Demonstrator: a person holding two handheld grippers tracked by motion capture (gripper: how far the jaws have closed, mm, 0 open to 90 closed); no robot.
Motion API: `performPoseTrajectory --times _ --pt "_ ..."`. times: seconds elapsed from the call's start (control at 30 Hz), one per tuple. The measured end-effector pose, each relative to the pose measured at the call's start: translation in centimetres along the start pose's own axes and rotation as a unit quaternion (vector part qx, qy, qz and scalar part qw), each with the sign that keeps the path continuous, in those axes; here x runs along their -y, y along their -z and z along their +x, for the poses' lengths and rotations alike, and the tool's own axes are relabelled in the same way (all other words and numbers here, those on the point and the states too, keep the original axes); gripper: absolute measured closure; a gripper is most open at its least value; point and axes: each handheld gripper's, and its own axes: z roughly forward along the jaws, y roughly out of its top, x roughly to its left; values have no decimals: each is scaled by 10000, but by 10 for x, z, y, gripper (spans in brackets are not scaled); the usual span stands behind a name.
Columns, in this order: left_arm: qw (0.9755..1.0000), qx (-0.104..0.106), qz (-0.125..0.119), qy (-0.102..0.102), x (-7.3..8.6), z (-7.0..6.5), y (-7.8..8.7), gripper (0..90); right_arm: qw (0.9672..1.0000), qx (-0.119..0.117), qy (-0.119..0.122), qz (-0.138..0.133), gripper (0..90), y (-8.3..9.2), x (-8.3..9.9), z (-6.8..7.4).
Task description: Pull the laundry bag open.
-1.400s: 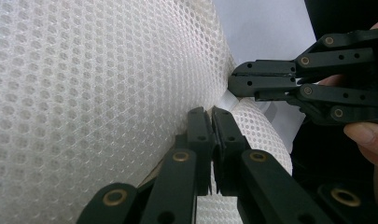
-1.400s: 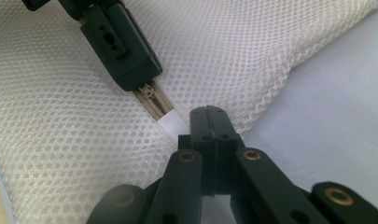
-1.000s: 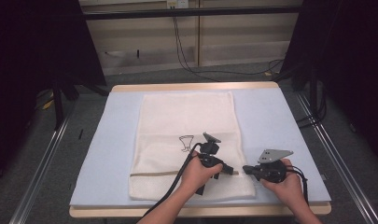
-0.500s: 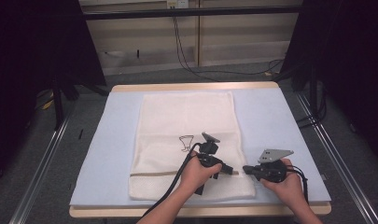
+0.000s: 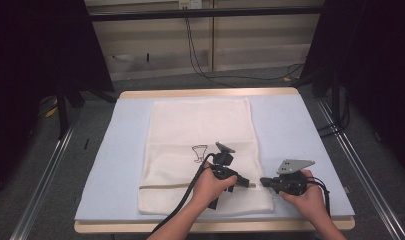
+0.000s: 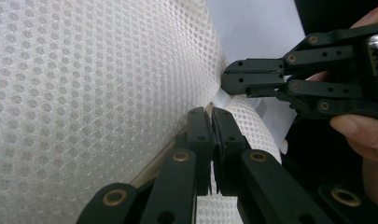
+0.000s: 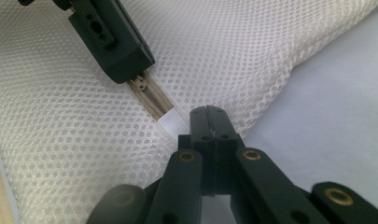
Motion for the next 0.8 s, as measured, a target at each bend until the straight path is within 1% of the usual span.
performPoseTrajectory --times 0.03,0.07,0.1,0.13,0.2,0.3,0.37,0.43,0.47,0.5,0.57,0.6,0.63,0.67,0.77,0.8 --pt "10000 -55 8 -70 0 1 1 872 10000 -3 3 2 900 0 0 0" --pt "10000 32 23 -34 -1 1 2 872 10000 -1 -5 -5 900 0 0 0" --pt "10000 -27 -1 -21 0 1 3 873 10000 11 1 -4 900 0 0 0" --pt "10000 8 -12 -3 0 1 4 872 10000 -11 3 -3 900 0 0 0" --pt "10000 -24 5 -55 0 2 5 873 10000 -21 -27 -4 900 0 0 0" --pt "10000 -23 3 14 1 3 6 873 10000 -17 -28 -7 900 0 0 0" --pt "10000 -45 -11 -13 1 4 7 873 10000 -28 -25 -9 900 0 0 0" --pt "10000 1 18 -5 0 4 9 873 10000 -24 -21 -6 900 0 0 0" --pt "10000 -73 -8 -22 0 5 10 873 10000 -28 -19 -6 900 0 0 0" --pt "10000 -5 22 24 0 5 11 873 10000 -34 -22 -7 900 0 0 0" --pt "10000 -57 21 3 -1 6 14 873 10000 -31 -24 -14 900 0 0 0" --pt "10000 -39 11 -4 0 7 15 873 10000 -32 -22 -14 900 0 0 -1" --pt "10000 -63 16 35 0 6 15 873 10000 -32 -25 -16 900 0 0 -1" --pt "10000 -33 27 22 0 7 17 872 10000 -32 -30 -15 900 0 0 -1" --pt "10000 -94 5 -12 0 8 18 873 10000 -31 -32 -13 900 0 0 0" --pt "10000 -93 -16 28 0 8 19 873 10000 -28 -26 -15 900 0 0 0"
